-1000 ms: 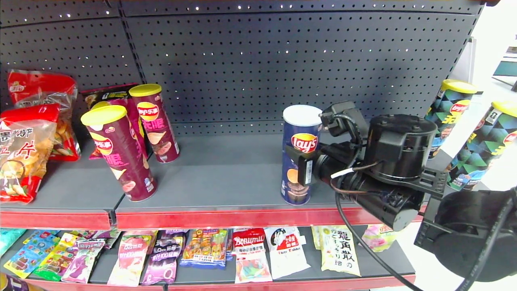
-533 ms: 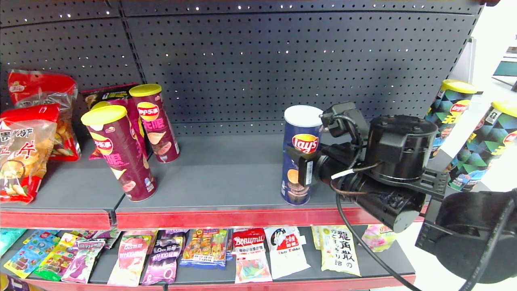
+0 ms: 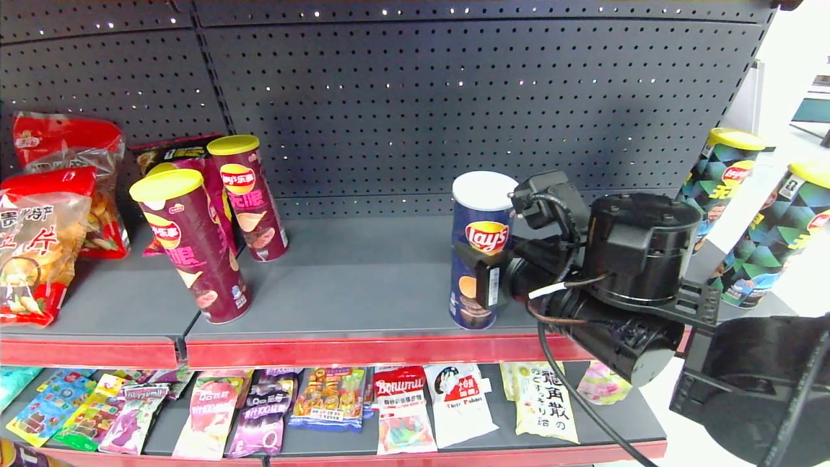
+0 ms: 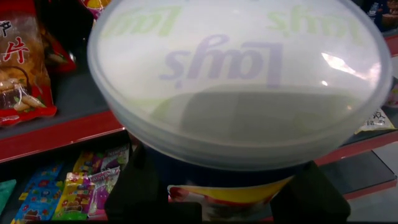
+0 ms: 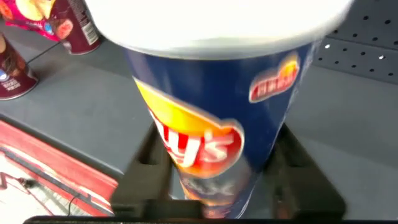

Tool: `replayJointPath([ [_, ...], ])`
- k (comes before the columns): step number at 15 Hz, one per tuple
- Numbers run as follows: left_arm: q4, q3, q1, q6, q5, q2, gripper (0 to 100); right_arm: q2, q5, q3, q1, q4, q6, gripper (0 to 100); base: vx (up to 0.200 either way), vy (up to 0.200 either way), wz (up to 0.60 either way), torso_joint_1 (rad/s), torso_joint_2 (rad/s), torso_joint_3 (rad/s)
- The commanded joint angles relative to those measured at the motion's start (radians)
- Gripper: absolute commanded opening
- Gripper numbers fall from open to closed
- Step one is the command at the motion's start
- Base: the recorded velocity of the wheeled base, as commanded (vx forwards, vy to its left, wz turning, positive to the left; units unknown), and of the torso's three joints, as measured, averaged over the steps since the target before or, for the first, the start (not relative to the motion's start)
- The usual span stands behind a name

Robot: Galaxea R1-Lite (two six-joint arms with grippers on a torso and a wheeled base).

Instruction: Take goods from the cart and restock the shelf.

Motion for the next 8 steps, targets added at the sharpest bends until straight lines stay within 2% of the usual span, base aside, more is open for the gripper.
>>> replayJointPath([
  [1, 0.0, 0.0, 0.0, 0.0, 0.0, 0.0, 0, 0.005, 0.0, -0.005, 0.003, -0.004, 0.001, 100, 0.0, 0.0, 0.0, 0.0, 0.0, 0.0],
  [8, -0.002, 0.004, 0.0, 0.0, 0.0, 0.0, 0, -0.035, -0.003, 0.04, 0.003, -0.002, 0.001, 100, 0.0, 0.0, 0.0, 0.0, 0.0, 0.0],
])
